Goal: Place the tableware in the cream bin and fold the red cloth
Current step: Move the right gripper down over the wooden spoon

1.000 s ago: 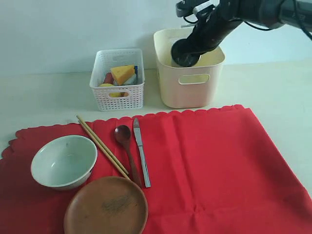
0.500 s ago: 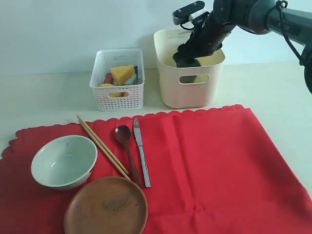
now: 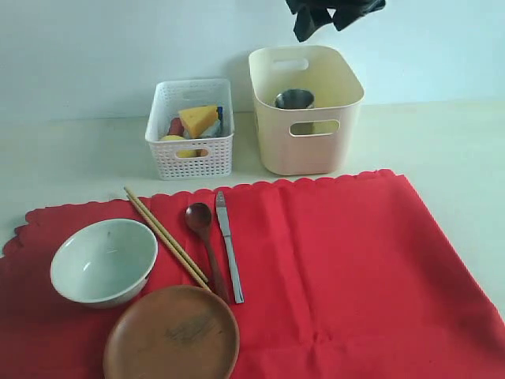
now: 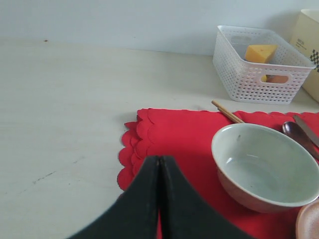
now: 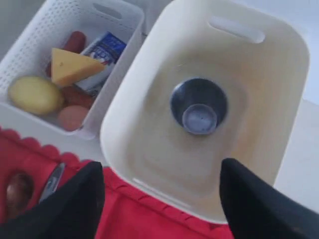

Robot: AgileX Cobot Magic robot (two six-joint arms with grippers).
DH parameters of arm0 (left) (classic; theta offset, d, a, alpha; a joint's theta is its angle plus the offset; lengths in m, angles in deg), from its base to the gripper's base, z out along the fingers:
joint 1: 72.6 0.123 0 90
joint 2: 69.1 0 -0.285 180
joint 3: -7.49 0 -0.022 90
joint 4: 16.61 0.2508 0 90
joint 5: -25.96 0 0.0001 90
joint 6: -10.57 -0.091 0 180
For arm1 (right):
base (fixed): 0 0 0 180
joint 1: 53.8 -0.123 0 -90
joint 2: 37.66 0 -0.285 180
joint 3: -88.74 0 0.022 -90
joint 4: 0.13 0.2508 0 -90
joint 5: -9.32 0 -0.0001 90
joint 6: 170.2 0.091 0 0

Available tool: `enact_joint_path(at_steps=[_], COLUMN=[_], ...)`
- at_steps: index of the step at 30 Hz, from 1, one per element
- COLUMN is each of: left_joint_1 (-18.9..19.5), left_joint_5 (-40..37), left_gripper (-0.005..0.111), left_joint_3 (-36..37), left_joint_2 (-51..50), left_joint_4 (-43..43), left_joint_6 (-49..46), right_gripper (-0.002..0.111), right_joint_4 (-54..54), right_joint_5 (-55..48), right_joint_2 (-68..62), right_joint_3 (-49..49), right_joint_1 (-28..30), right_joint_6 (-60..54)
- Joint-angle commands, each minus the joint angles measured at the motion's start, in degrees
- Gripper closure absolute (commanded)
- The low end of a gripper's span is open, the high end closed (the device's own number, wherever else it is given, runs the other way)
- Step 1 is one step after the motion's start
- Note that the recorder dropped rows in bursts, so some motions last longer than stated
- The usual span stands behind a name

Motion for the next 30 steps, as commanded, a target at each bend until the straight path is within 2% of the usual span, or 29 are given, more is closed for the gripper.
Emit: enact_joint_path(at_steps=[1,7,14,21,26,30], left_joint_1=[0.15,0.15,0.15,0.15,0.15,0.15], left_joint_5=[0.56,0.56,0.56,0.56,0.56,0.56], left_gripper=[0.106,0.106,0.106,0.106,0.106,0.106], left_joint_3=[0.13,0.13,0.13,0.13,0.13,0.13], left_joint_2=[0.33,0.33,0.33,0.33,0.33,0.33], left_joint_4=[0.0,0.0,0.0,0.0,0.0,0.0], left_joint_6=[0.0,0.0,0.0,0.0,0.0,0.0], right_gripper=[0.045,0.046,0.046,0.046,0.046,0.046], right_joint_4=[3.42,3.85,3.85,3.85,2.66,-3.0], right_joint_5=[-4.1,-3.24,5.54,14.83,20.35,22.54], right_joint_2=[4.15,11.46,18.91,20.58,19.02,15.1], right_joint_3=[0.28,11.0,27.88,44.94,50.04,50.06], right_joint_1=[-0.08,-3.74,-11.06,-19.43,-24.91,-28.04], right_joint_6=[0.09,-2.13,-3.52,-4.55,-3.83,2.28])
